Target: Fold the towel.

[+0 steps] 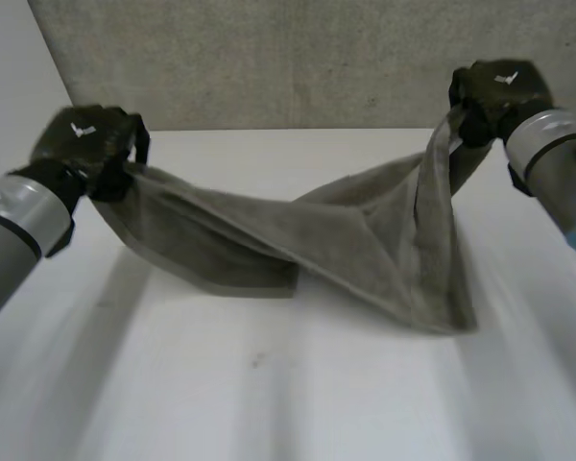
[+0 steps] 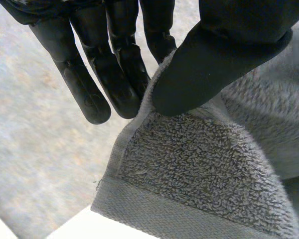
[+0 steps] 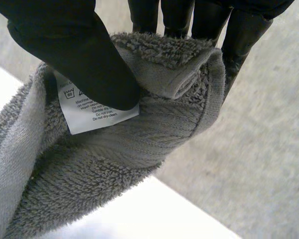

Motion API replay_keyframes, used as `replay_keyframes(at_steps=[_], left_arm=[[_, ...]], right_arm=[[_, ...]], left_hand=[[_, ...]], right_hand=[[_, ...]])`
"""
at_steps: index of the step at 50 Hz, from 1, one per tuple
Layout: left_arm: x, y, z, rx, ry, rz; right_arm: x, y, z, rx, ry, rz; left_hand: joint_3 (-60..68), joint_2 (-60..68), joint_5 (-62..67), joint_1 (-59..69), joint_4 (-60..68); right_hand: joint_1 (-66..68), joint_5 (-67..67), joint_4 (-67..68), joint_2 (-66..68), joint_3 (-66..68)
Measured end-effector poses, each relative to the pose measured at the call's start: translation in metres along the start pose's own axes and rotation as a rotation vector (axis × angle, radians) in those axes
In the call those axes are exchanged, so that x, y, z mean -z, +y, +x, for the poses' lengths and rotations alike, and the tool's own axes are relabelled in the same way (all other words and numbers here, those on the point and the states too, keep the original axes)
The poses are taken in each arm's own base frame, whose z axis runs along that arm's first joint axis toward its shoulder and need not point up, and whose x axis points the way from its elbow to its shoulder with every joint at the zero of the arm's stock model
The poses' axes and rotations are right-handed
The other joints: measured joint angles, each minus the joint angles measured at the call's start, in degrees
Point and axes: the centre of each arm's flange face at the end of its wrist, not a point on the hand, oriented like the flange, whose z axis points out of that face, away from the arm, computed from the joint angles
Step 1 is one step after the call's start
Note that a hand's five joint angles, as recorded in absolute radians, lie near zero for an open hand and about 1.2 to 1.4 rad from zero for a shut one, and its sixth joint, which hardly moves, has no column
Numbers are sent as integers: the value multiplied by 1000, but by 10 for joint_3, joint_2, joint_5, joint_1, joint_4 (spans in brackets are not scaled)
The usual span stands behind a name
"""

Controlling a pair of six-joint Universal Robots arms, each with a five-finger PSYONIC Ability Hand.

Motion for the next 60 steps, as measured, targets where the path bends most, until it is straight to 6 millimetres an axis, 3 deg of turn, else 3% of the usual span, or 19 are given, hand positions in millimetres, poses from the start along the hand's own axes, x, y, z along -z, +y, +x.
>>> replay_keyframes(at_steps=[2,4,6,11,14,18,20,21,23,29,38,48,51,53,54,55,60], left_arm=[[1,15,14,19,42,-46],[1,25,27,28,78,-80],[1,32,36,32,102,-102],[2,43,54,33,142,-142],[1,42,55,31,140,-141],[-1,29,51,22,120,-103],[-1,26,51,21,118,-97],[-1,16,48,17,108,-68],[-1,7,46,13,103,-45],[4,-24,42,10,96,25],[21,-73,40,83,98,141],[27,-90,37,159,96,193],[26,-91,36,176,94,194],[26,-90,35,180,91,194],[25,-89,34,181,87,192],[24,-89,33,182,84,190],[19,-79,21,181,48,164]], right_arm=[[-14,23,-3,23,2,-54],[-21,38,-5,43,9,-93],[-23,47,-6,57,18,-121],[-8,58,-8,76,40,-216],[2,57,-9,72,35,-242],[43,63,-18,35,-30,-324],[48,64,-20,28,-42,-335],[67,73,-28,-6,-93,-377],[80,82,-36,-41,-138,-412],[102,103,-57,-167,-223,-470],[95,135,-85,-327,-234,-462],[77,157,-99,-335,-156,-432],[68,164,-100,-307,-80,-403],[64,164,-98,-297,-42,-379],[63,164,-96,-294,-25,-366],[60,161,-92,-288,5,-338],[52,134,-60,-263,92,-222]], left_hand=[[0,0,0,0,0],[0,0,0,0,0],[0,0,0,0,0],[0,0,0,0,0],[0,0,0,0,0],[0,0,0,0,0],[0,0,0,0,0],[0,0,0,0,0],[0,0,0,0,0],[0,0,0,0,0],[0,0,0,0,0],[0,0,0,0,0],[0,0,0,0,0],[0,0,0,0,0],[0,0,0,0,0],[0,0,0,0,0],[0,0,0,0,0]], right_hand=[[-30,-34,-39,-37,-38],[-333,-351,-377,-375,-374],[-402,-459,-484,-481,-481],[-434,-530,-551,-545,-558],[-434,-530,-551,-545,-558],[-434,-530,-550,-545,-556],[-434,-530,-550,-545,-556],[-433,-529,-550,-544,-556],[-433,-529,-550,-544,-555],[-434,-530,-551,-545,-556],[-434,-533,-551,-545,-557],[-422,-514,-533,-526,-531],[-331,-424,-433,-420,-418],[-331,-424,-433,-420,-418],[-119,-193,-187,-166,-174],[-32,-82,-75,-66,-73],[-10,-17,-1,-5,-1]])
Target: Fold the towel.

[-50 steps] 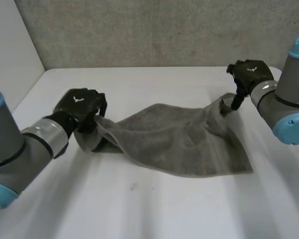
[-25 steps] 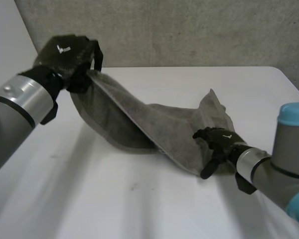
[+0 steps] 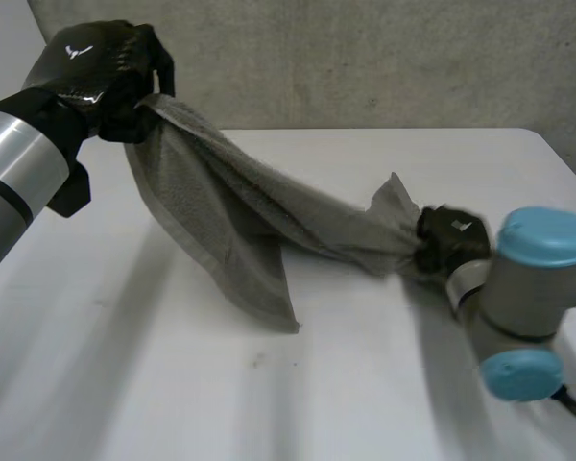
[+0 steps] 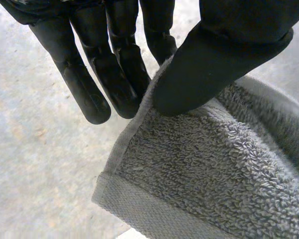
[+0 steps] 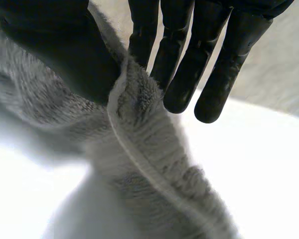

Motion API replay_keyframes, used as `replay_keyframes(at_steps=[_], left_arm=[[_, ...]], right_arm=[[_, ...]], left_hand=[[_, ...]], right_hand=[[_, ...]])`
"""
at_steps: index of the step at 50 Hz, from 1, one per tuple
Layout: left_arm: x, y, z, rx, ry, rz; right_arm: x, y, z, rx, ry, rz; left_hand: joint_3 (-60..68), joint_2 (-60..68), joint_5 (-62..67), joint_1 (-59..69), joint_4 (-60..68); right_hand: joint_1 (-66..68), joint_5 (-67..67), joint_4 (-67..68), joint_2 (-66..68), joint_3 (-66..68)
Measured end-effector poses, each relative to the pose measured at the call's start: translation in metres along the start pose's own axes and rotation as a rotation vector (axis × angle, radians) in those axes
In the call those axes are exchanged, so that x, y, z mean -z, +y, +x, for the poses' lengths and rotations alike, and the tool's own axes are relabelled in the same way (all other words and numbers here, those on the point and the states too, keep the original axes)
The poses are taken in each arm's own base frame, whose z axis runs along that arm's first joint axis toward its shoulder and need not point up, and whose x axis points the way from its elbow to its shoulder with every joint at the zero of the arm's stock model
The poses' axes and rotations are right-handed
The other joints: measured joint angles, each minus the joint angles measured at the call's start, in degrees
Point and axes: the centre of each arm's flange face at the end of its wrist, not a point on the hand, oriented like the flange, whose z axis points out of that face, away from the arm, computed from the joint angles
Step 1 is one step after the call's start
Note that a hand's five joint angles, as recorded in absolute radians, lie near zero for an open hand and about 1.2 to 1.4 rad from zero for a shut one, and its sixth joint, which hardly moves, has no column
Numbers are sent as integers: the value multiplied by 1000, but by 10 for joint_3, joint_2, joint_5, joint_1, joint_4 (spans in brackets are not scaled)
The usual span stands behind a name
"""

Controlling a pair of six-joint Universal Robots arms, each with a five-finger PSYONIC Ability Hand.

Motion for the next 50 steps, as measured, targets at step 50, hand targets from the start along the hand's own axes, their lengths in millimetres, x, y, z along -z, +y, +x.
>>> replay_keyframes(at_steps=[50], left_arm=[[-131,-10,-74,-501,-204,533]], right_arm=[[-2,-282,3,626,307,942]], left_hand=[[0,0,3,1,0]], right_hand=[[0,10,1,0,2]])
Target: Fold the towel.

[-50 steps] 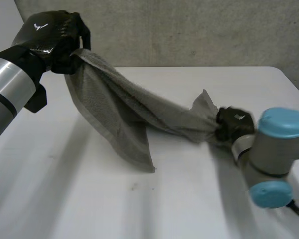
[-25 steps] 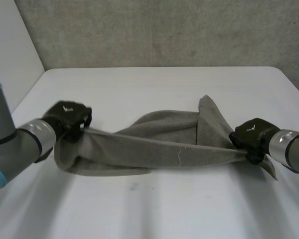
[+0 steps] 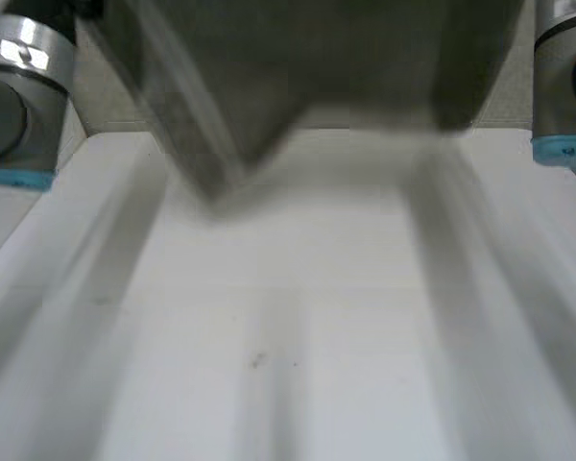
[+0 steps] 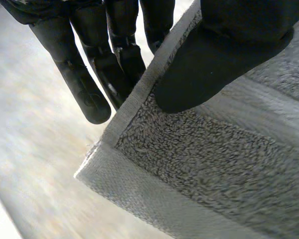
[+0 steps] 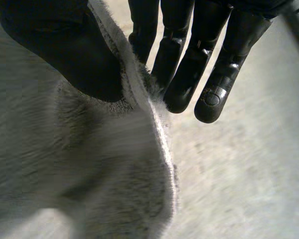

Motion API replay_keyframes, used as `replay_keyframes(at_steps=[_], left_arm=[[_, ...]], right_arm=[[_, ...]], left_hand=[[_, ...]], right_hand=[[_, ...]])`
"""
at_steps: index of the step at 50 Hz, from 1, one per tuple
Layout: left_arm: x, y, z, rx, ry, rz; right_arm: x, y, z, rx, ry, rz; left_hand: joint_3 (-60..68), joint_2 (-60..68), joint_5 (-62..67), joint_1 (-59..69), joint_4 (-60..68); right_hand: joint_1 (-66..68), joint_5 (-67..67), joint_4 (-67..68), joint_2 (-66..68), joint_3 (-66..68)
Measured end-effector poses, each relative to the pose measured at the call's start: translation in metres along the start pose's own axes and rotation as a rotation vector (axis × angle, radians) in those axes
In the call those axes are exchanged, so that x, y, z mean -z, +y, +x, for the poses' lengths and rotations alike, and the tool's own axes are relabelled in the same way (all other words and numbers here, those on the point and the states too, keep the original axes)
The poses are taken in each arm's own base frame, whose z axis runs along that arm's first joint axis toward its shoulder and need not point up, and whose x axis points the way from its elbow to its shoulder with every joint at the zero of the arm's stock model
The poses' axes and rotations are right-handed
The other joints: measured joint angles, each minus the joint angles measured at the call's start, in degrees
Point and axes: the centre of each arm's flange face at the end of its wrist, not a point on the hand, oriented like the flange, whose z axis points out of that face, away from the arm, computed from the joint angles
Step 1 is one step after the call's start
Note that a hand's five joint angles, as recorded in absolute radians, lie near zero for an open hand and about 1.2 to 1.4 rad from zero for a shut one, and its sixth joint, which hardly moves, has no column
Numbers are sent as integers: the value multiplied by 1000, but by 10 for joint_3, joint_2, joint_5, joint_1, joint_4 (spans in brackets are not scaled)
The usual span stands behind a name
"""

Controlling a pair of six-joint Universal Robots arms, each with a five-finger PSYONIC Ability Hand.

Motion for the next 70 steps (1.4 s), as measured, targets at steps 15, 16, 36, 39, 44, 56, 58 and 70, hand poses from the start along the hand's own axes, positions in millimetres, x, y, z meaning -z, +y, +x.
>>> replay_keyframes(at_steps=[15,16,36,39,44,56,58,70], left_arm=[[114,78,35,197,129,-542],[121,81,37,201,138,-565],[203,91,62,116,310,-813],[202,87,60,114,306,-809],[200,82,56,112,296,-800],[201,81,53,114,290,-808],[203,81,54,117,294,-815],[207,61,48,124,308,-850]], right_arm=[[150,84,-76,-38,-648,-522],[158,88,-80,-41,-673,-544],[238,140,-83,-182,-756,-882],[232,146,-71,-229,-692,-916],[229,157,-56,-282,-612,-968],[236,182,-43,-345,-592,-1030],[237,182,-44,-383,-603,-1026],[223,156,-31,-528,-671,-1041]], left_hand=[[0,0,1,4,0],[0,0,1,4,0],[0,0,1,7,0],[0,0,1,7,0],[0,0,1,7,0],[0,0,1,6,0],[0,0,1,6,0],[0,0,1,6,0]], right_hand=[[0,4,2,0,3],[0,4,2,0,3],[-185,-250,-278,-259,-274],[-187,-255,-281,-259,-276],[-186,-251,-276,-257,-272],[8,-20,-18,-9,-17],[9,-6,-2,0,-2],[9,0,0,0,0]])
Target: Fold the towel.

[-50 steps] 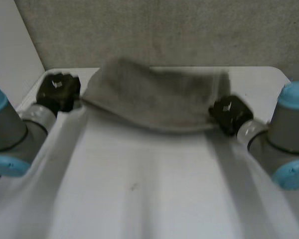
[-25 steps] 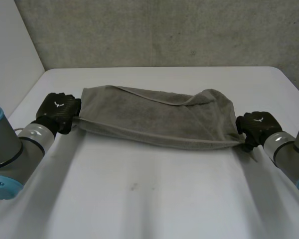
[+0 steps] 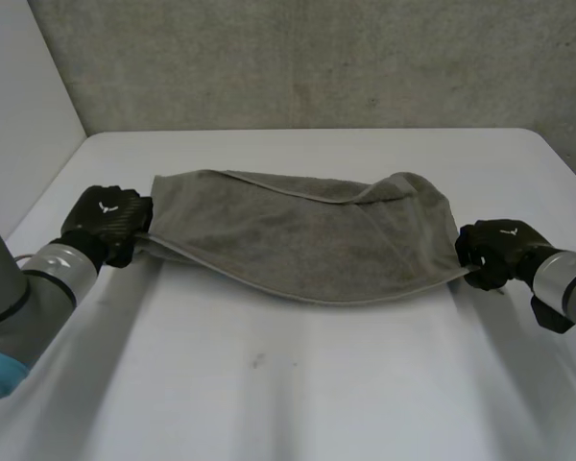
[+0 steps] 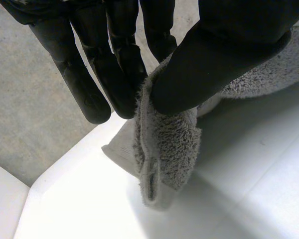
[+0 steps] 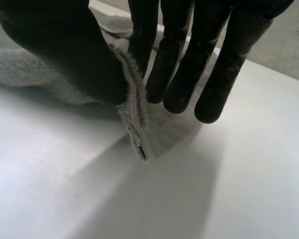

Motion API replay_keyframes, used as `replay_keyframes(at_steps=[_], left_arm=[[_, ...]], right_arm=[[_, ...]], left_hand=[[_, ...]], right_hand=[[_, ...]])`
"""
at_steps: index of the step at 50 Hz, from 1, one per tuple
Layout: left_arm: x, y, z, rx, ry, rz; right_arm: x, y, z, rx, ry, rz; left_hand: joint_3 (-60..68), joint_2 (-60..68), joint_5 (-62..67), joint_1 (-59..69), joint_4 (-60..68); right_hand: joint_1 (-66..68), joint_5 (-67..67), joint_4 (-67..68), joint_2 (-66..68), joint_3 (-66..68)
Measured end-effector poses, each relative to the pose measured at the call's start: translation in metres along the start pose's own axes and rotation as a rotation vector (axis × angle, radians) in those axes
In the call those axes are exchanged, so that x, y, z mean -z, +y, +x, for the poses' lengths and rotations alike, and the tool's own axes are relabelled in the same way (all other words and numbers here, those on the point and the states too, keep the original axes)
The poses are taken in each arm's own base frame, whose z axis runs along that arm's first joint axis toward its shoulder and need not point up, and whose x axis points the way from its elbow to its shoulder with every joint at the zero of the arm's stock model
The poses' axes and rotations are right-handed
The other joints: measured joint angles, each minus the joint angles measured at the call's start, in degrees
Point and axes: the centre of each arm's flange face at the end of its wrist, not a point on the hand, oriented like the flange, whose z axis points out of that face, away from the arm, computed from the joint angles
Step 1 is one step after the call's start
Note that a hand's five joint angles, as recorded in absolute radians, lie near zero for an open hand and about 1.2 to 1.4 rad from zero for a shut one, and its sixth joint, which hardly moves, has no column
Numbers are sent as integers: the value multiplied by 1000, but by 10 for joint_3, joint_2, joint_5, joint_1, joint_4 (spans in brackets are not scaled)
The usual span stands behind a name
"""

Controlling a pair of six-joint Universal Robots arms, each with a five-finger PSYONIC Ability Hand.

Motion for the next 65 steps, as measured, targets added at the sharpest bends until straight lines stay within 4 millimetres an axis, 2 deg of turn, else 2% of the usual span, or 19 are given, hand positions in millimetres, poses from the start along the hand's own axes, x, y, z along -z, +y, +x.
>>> replay_keyframes(at_steps=[6,7,13,18,26,32,34,37,40,43,46,47,48,51,54,58,60,64,65], left_arm=[[17,-14,-7,2,4,-39],[32,-23,-12,-1,12,-81],[72,-39,-17,-45,59,-216],[88,-38,-15,-97,103,-291],[75,-18,-6,-110,166,-347],[47,3,2,-100,221,-365],[38,6,2,-102,225,-360],[20,7,1,-112,222,-340],[-11,0,-8,-136,183,-278],[-36,-19,-22,-170,113,-170],[-54,-44,-32,-206,39,-38],[-60,-55,-36,-220,7,23],[-67,-73,-41,-239,-44,124],[-77,-114,-53,-265,-155,347],[-74,-159,-66,-241,-273,596],[-60,-191,-81,-157,-349,779],[-56,-193,-85,-113,-352,799],[-57,-179,-85,-46,-323,754],[-60,-165,-81,-20,-297,703]], right_arm=[[27,-20,-1,76,-33,-67],[48,-32,-1,165,-44,-116],[102,-54,-12,427,-107,-235],[123,-57,-22,540,-171,-288],[108,-35,-25,523,-244,-372],[70,-5,-26,548,-242,-470],[65,-3,-26,557,-233,-475],[43,0,-27,604,-164,-474],[21,-18,-22,642,-52,-387],[7,-51,-15,647,60,-240],[-1,-102,-5,622,203,-15],[-1,-115,-2,611,238,46],[2,-145,4,584,317,185],[13,-191,13,531,431,405],[37,-238,21,467,564,674],[58,-257,23,432,640,839],[59,-253,21,429,642,850],[50,-232,15,437,594,789],[41,-216,10,442,552,731]], left_hand=[[0,0,0,0,0],[0,0,0,0,0],[0,0,0,0,0],[0,0,0,0,0],[0,0,0,0,0],[0,0,0,0,0],[0,0,0,0,0],[0,0,0,0,0],[0,0,0,0,0],[0,0,0,0,0],[0,0,0,0,0],[0,0,0,0,0],[0,0,0,0,0],[0,0,0,0,0],[0,0,0,0,0],[0,0,0,0,0],[0,0,0,0,0],[0,0,0,0,0],[0,0,0,0,0]], right_hand=[[0,0,0,0,0],[0,1,0,0,0],[0,3,2,0,1],[0,3,2,0,1],[0,3,2,0,1],[0,3,2,0,1],[0,3,2,0,1],[0,3,2,0,1],[0,3,2,0,1],[0,3,2,0,1],[0,3,2,0,1],[0,3,2,0,1],[0,3,2,0,1],[0,3,2,0,1],[0,3,2,0,1],[0,3,2,0,1],[0,4,2,0,1],[0,4,2,0,1],[0,4,2,0,1]])
